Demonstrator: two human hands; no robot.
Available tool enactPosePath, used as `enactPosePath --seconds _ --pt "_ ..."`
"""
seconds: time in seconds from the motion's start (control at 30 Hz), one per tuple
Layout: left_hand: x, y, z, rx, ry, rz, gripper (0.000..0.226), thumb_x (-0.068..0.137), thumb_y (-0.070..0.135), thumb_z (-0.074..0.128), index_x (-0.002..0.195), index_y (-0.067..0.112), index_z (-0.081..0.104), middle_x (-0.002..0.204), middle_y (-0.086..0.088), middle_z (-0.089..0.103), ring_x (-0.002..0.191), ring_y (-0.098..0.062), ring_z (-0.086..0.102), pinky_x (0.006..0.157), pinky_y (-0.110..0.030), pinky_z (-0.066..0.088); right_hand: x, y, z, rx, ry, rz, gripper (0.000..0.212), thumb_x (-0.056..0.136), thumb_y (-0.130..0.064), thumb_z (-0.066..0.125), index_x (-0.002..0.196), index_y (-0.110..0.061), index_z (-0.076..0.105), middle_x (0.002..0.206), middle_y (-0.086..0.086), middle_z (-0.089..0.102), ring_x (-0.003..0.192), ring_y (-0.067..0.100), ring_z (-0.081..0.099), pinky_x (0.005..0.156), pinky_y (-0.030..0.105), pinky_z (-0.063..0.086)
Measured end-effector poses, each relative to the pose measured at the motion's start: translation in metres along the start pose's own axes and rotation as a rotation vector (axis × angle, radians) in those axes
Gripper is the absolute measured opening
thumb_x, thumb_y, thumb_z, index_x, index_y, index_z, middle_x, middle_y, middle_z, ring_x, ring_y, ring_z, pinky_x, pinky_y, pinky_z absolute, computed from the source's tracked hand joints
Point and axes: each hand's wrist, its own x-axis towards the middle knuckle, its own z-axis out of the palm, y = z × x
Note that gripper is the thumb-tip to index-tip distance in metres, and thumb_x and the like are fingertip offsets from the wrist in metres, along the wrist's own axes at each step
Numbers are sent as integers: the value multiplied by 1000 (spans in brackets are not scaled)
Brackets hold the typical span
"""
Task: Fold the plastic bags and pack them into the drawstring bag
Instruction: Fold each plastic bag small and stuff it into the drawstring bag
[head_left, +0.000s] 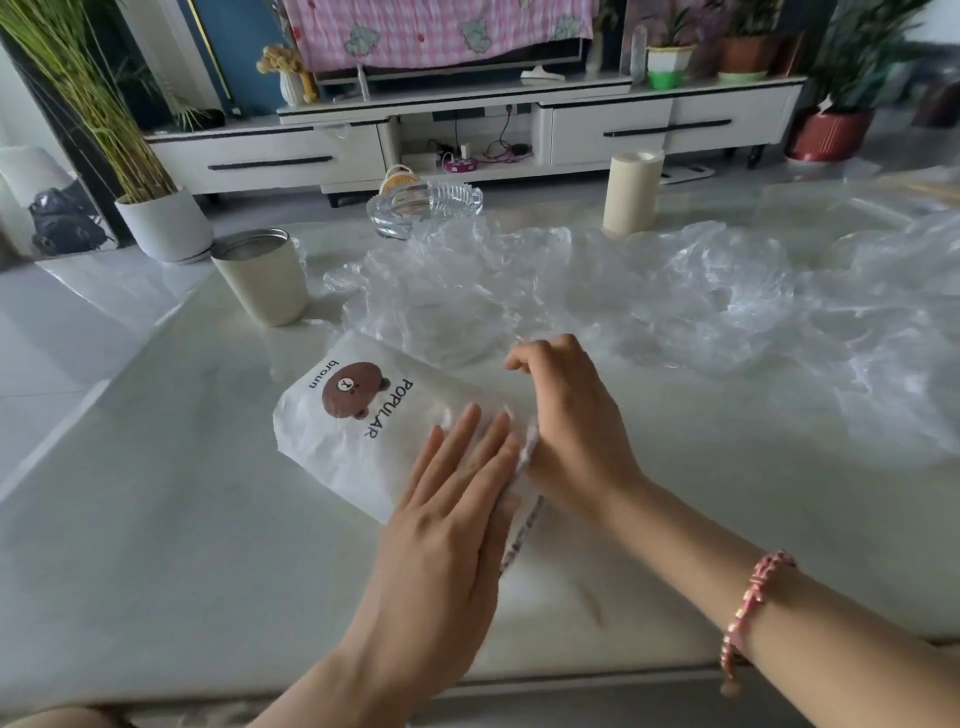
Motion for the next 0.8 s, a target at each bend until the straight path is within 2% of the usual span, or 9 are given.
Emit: enactPosePath --seconds 0.07,0.13,0.17,0.27,0.37,0.47,0.6,0.7,0.8 --pt "-2 -6 5 102 -73 47 43 95 19 35 133 5 50 142 -5 46 138 -20 31 113 -36 23 5 9 2 -35 -263 20 39 80 -2 53 119 -8 52 121 10 47 113 26 47 87 22 36" --pt "-2 -13 6 228 -136 71 45 89 18 38 127 4 57 136 -6 53 132 -23 41 108 -39 27 15 17 -7 48 -491 103 48 82 -1 54 129 -13 48 133 8 37 124 25 40 101 27 35" --pt "-1 -16 5 293 -152 72 45 85 17 39 122 3 61 132 -7 57 128 -25 47 105 -40 29 21 22 -14 80 -531 144 51 81 -5 58 130 -16 48 136 7 34 127 23 36 104 27 33" --pt "-1 -30 1 441 -119 46 45 77 15 38 107 2 69 119 -12 65 114 -32 59 98 -43 31 31 42 -26 -14 -406 182 47 82 -28 68 126 -23 53 141 4 33 133 20 24 106 26 21" --pt "1 -55 -7 544 -76 -51 44 78 18 36 100 1 71 112 -14 68 108 -33 62 97 -48 41 31 61 -17 -367 -386 139 53 90 -46 52 137 -23 44 155 8 11 141 24 9 111 32 9" --pt "10 -82 -21 601 -103 -159 46 80 20 33 94 -1 71 105 -17 69 102 -38 64 82 -58 48 33 72 -4 -462 -419 183 67 94 -51 40 144 -10 26 157 9 3 143 23 3 113 32 5" --pt "16 -99 -31 539 -151 -298 51 85 30 30 101 -2 66 110 -20 66 110 -42 59 86 -61 45 36 76 -9 -455 -266 99 67 95 -42 44 145 -2 23 154 7 20 140 22 17 112 32 10" --pt "21 -89 -28 439 -43 -294 58 88 39 32 120 -1 58 126 -24 56 123 -44 47 100 -60 33 26 60 -18 -414 -42 -38 53 86 -21 54 131 7 46 138 17 47 127 32 44 104 31 21" --pt "23 -64 -23 250 72 -173 56 88 37 39 134 5 46 140 -18 46 135 -28 32 112 -46 24 2 35 -27 -321 72 -237 43 74 -5 62 116 5 61 118 14 63 113 26 53 99 30 32"
